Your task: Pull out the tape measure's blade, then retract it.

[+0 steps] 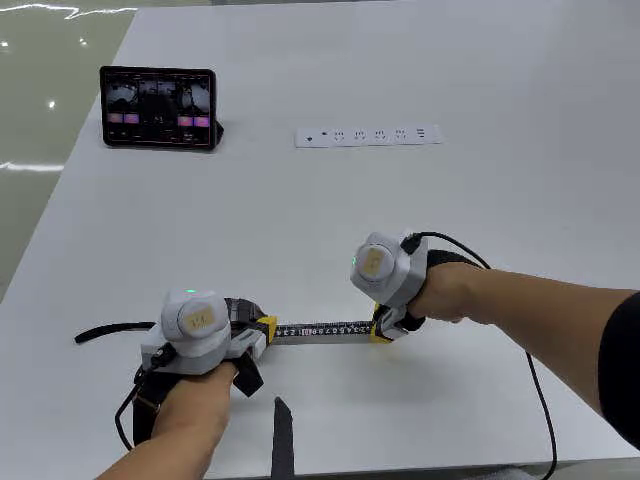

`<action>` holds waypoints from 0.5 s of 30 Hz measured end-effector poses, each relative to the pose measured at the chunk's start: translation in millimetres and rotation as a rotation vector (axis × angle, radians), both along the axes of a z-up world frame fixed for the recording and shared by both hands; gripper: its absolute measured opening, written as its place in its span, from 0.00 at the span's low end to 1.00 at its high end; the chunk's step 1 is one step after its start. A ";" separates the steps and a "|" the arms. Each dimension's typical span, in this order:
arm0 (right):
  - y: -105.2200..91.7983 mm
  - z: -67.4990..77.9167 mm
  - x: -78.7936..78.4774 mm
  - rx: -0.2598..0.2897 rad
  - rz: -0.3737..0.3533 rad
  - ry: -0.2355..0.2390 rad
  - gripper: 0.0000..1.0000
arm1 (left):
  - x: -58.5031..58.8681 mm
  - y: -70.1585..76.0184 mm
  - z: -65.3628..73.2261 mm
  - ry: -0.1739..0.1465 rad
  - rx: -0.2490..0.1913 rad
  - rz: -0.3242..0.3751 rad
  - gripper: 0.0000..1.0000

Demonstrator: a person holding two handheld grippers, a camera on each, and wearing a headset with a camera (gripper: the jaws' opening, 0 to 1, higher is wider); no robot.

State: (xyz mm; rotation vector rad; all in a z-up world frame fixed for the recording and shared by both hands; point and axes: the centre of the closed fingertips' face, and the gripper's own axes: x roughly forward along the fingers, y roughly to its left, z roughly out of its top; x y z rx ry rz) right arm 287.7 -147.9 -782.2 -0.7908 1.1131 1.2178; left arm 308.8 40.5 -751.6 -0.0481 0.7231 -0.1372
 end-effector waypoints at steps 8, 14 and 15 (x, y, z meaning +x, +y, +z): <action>3.5 -0.5 0.5 0.005 0.018 -0.007 0.10 | -0.2 0.0 0.0 0.002 -0.001 -0.002 0.61; 6.5 -0.9 0.4 0.012 0.023 -0.009 0.09 | -0.4 0.1 -0.5 0.004 -0.001 -0.003 0.61; 7.2 -0.9 0.4 0.014 0.026 -0.009 0.09 | -0.3 0.1 -0.5 0.003 0.000 -0.004 0.61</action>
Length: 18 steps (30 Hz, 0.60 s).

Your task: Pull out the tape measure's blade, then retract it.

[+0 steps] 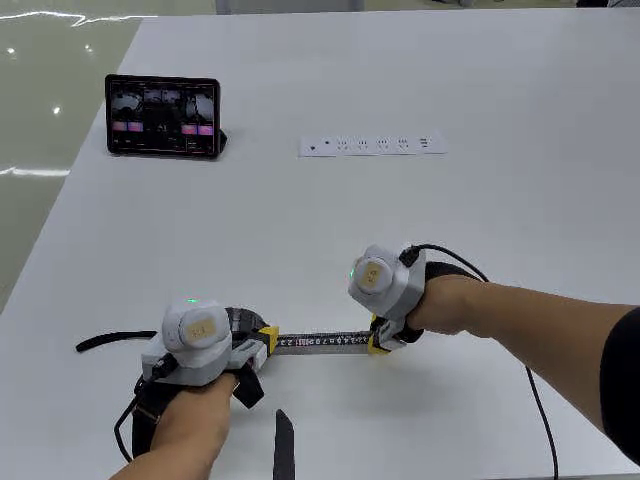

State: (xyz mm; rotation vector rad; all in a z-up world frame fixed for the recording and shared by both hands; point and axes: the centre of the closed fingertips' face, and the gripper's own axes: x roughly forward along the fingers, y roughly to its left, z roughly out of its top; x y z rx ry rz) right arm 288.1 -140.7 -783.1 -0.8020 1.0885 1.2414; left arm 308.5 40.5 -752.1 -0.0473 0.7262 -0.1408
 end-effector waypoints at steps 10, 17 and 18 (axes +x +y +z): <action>4.5 -0.1 0.4 0.010 0.009 -0.005 0.09 | 0.3 0.5 0.0 -0.002 -0.018 0.007 0.61; 6.7 -0.3 1.4 0.022 0.008 0.006 0.09 | -0.9 0.3 0.4 0.001 -0.028 0.003 0.60; 7.3 -0.3 1.1 0.020 0.010 0.005 0.09 | -0.9 0.5 0.4 0.001 -0.031 0.003 0.60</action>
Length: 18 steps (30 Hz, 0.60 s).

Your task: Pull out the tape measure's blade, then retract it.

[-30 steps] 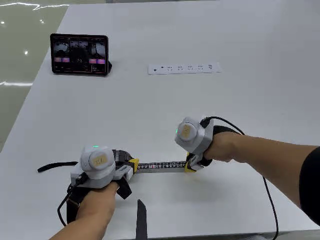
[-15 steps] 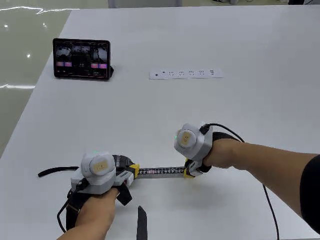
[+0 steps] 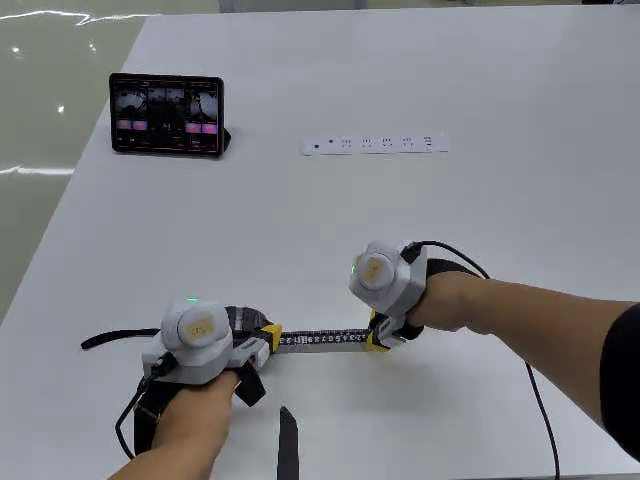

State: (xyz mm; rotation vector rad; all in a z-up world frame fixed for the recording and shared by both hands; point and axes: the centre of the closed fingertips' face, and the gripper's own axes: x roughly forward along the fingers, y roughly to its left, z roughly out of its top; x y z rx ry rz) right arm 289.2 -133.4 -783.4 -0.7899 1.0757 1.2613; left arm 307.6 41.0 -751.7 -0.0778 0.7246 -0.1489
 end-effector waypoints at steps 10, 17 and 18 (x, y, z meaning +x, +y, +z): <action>3.2 -0.1 0.4 -0.002 0.012 -0.001 0.09 | 0.3 -0.8 -0.4 0.003 0.003 -0.016 0.60; 8.8 0.4 0.4 0.005 0.013 0.004 0.09 | 0.5 -0.9 -0.7 0.007 0.004 -0.025 0.60; 9.6 0.4 0.3 0.006 0.015 0.003 0.09 | 0.6 -0.7 -0.7 0.007 0.004 -0.025 0.60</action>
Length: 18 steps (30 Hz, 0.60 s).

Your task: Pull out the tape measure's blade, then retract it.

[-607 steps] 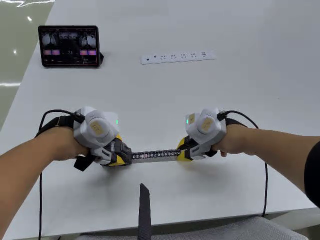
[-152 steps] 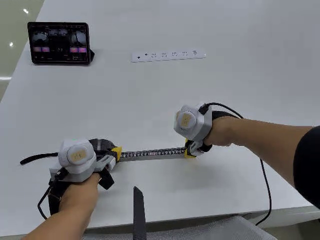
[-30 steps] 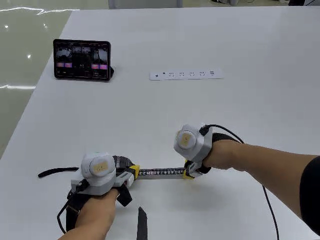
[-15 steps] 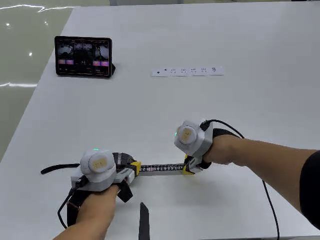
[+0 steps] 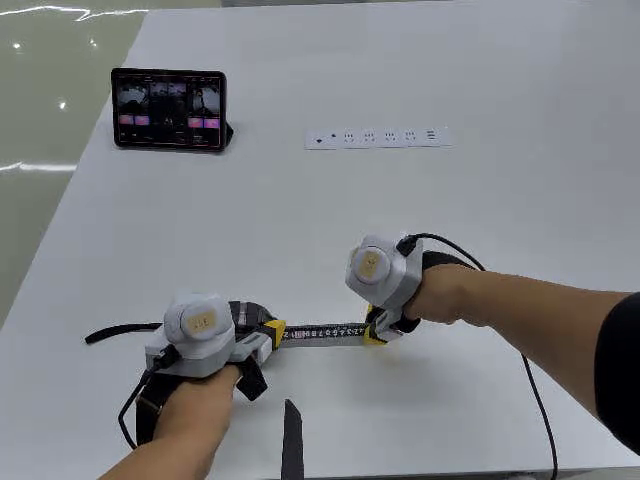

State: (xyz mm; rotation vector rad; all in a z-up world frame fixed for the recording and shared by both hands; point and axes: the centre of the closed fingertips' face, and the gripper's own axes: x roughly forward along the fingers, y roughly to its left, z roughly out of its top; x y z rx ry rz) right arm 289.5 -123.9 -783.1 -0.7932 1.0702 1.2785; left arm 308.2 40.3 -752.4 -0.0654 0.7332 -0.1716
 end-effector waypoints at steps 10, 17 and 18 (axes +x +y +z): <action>5.9 0.7 -0.1 0.008 -0.004 0.007 0.10 | -0.1 0.1 0.2 0.005 0.000 -0.001 0.60; 9.2 0.7 -0.1 0.010 0.000 0.003 0.10 | -0.5 0.0 0.1 0.008 -0.002 0.000 0.60; 9.5 0.7 -0.2 0.010 -0.001 0.004 0.10 | -0.7 0.0 0.1 0.008 -0.002 0.000 0.60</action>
